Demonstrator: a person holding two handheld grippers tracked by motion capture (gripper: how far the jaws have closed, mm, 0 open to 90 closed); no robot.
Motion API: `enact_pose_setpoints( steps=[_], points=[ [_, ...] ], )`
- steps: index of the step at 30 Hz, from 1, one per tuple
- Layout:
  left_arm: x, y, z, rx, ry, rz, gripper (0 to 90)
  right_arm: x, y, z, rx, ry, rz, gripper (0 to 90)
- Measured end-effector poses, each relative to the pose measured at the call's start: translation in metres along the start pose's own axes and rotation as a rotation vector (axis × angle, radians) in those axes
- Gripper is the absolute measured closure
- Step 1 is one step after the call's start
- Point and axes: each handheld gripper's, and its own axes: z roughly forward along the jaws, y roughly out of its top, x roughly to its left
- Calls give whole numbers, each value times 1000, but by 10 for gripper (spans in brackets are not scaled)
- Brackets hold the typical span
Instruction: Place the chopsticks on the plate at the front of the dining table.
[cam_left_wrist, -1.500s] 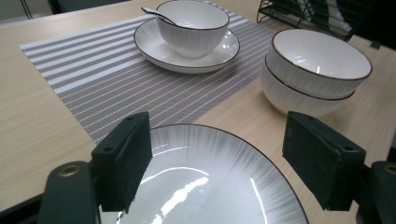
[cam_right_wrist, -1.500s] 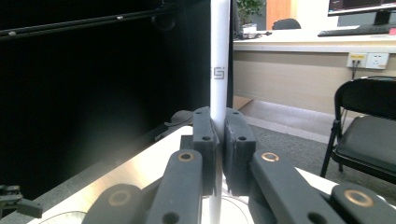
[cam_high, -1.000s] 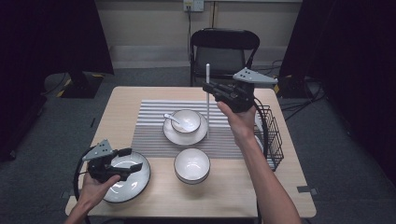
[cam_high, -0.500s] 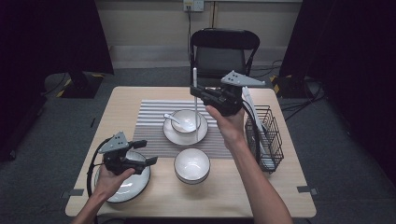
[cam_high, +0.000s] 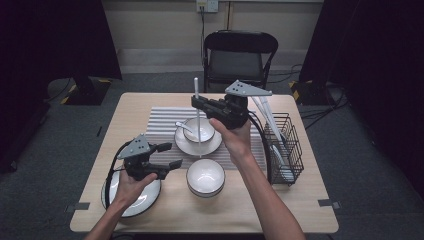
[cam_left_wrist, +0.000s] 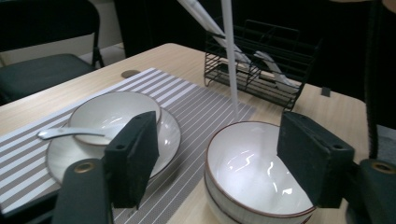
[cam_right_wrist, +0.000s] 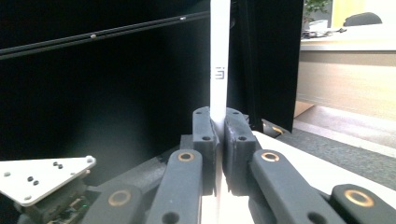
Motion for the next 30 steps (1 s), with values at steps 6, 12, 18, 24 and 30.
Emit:
enact_pose_setpoints(
  steps=[6, 12, 18, 24, 30],
  points=[
    [3, 7, 8, -10, -22, -34, 374, 5, -1, 4, -1, 19, -1, 851],
    [8, 14, 20, -41, -90, -62, 387, 11, -1, 8, -3, 38, -3, 851],
    [4, 19, 33, -41, -112, -38, 463, 13, -1, 10, -4, 49, 1, 851],
    [4, 20, 39, -60, -117, -38, 665, 18, -2, 13, -6, 67, 0, 851],
    [6, 20, 40, -74, -130, -66, 849, 19, -3, 14, -3, 78, -3, 851]
  ],
)
